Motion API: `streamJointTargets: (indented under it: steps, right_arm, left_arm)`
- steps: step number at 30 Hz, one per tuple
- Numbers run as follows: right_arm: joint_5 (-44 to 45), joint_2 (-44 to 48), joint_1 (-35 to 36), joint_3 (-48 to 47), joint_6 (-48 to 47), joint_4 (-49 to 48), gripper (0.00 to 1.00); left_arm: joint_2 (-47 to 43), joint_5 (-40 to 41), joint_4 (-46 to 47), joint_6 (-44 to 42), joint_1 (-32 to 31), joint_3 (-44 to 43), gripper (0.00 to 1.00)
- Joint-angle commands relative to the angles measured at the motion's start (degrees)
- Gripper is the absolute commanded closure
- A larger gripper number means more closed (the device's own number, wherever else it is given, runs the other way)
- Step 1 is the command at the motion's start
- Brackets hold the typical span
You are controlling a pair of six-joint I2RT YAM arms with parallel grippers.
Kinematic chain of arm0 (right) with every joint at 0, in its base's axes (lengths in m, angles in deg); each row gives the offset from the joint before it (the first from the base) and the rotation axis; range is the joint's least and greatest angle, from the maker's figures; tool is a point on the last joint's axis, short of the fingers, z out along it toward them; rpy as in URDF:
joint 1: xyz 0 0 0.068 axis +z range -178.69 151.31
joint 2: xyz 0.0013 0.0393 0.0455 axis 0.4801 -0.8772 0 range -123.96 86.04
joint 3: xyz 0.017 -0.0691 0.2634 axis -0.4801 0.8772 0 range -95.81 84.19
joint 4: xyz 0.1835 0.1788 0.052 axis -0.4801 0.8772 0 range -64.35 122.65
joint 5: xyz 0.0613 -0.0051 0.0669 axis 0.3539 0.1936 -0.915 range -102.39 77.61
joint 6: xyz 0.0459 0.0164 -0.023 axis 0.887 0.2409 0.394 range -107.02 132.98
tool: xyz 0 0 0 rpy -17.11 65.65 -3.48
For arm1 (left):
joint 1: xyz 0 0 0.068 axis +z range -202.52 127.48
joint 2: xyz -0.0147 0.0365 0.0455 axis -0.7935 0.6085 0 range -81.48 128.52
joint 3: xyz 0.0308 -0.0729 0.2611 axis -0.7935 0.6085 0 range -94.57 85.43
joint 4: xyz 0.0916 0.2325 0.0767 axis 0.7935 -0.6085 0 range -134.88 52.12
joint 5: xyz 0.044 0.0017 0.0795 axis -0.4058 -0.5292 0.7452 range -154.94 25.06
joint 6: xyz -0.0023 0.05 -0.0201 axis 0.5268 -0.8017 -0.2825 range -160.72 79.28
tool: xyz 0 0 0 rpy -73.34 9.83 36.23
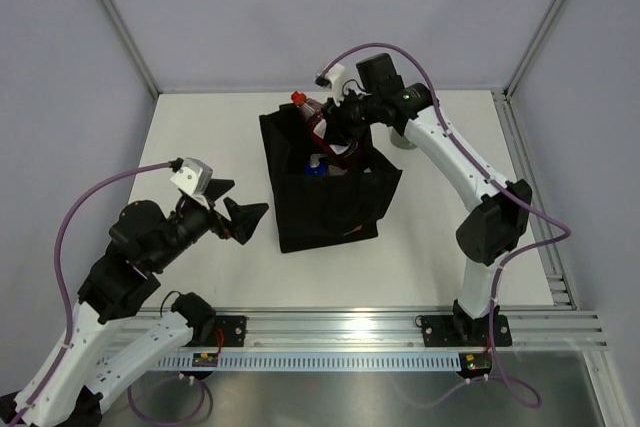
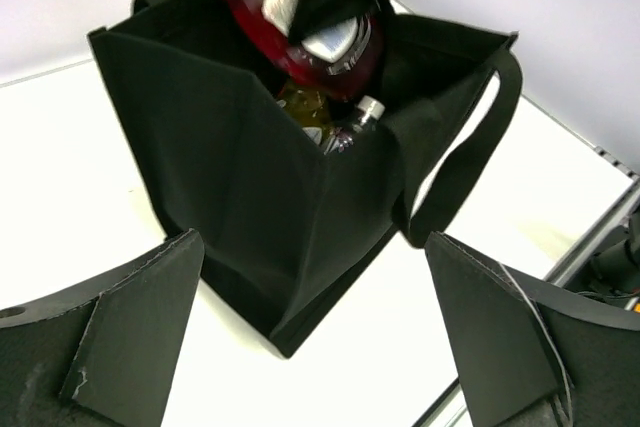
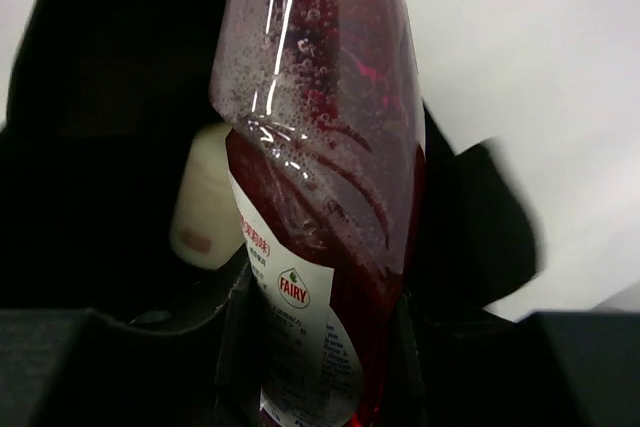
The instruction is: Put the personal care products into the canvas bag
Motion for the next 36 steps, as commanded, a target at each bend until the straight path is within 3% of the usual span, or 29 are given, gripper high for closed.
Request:
streamJointTargets:
  steps: [1, 8, 11, 12, 17, 21, 23, 29, 31, 35, 36]
  right_arm:
    - [2.8, 10.0, 2.3, 4.8, -4.7, -4.8, 1.00]
    - [9.1, 16.3, 4.8, 18.3, -9.0, -7.4, 0.96]
    - [7.1, 18.9, 5.0, 21.7, -11.3, -9.1, 0.86]
    - [6.2, 18.8, 5.1, 21.5, -12.4, -7.4, 0.79]
    - [1.3, 15.3, 6.0, 17.6, -15.4, 1.0, 0.62]
    - [-0.3, 15.2, 7.2, 16.7, -18.4, 4.6, 0.30]
    - [1.1, 15.7, 7.2, 14.6, -18.4, 4.6, 0.01]
    - [8.1, 18.1, 6.4, 5.9, -14.1, 2.1, 0.01]
    - [8.8, 18.4, 4.4, 3.3, -7.8, -1.4, 0.00]
    - [-5.4, 14.9, -8.5, -6.3, 5.0, -1.4, 0.00]
    - [-9.0, 14.5, -14.8, -6.0, 7.8, -2.3, 0.01]
  left_arm:
    - [-0.3, 2.3, -0.6, -2.0, 0.1, -1.8, 0.01]
    - [-0.8, 1.5, 0.7, -2.3, 0.1, -0.3, 0.01]
    - [-1.6, 1.1, 1.0, -1.9, 0.1, 0.4, 0.01]
    - [-1.8, 0.9, 1.0, -1.7, 0.1, 0.8, 0.01]
    - [-4.1, 1.4, 1.2, -1.0, 0.1, 2.0, 0.01]
    - [-4.8, 1.5, 0.9, -0.7, 0.1, 2.4, 0.01]
    - [-4.8, 1.5, 0.8, -0.6, 0.1, 2.4, 0.01]
    - [-5.0, 1.6, 0.6, -0.7, 0.1, 2.2, 0.01]
    - [-5.0, 1.8, 0.7, -0.7, 0.1, 2.0, 0.01]
    - [-4.8, 1.8, 1.3, -0.5, 0.1, 1.8, 0.01]
    - [-4.7, 1.8, 1.4, -0.5, 0.1, 1.7, 0.01]
